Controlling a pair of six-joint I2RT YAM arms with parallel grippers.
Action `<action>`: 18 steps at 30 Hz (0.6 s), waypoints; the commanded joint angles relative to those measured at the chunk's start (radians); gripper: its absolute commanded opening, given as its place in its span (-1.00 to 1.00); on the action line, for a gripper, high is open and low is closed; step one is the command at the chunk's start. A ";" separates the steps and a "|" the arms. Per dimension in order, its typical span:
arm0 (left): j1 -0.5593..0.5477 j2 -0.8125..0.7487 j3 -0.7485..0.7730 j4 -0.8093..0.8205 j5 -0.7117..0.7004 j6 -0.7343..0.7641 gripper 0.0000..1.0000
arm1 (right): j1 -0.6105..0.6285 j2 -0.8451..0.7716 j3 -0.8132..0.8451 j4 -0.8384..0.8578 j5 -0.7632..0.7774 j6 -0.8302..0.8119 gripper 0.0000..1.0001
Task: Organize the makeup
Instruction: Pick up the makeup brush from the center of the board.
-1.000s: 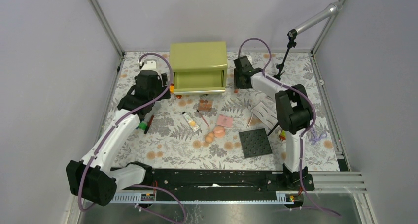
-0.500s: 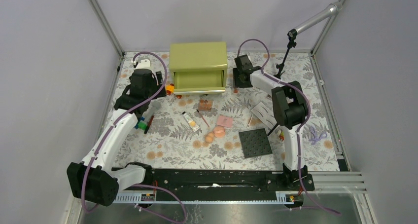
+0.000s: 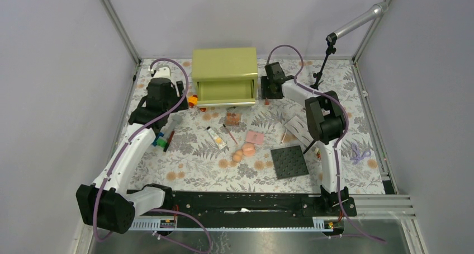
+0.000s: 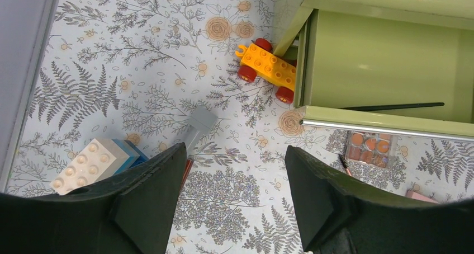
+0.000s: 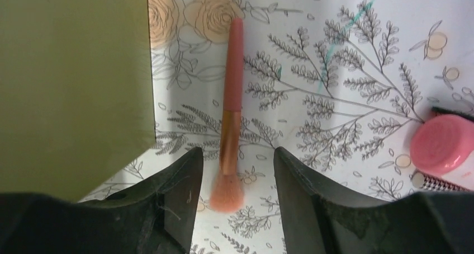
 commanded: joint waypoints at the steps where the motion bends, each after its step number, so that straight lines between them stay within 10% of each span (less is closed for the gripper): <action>1: 0.009 0.003 0.003 0.058 0.022 0.003 0.45 | -0.006 0.055 0.074 0.006 -0.010 0.020 0.11; 18: 0.015 0.005 0.003 0.058 0.033 0.004 0.45 | -0.010 -0.045 0.024 -0.050 0.124 -0.018 -0.93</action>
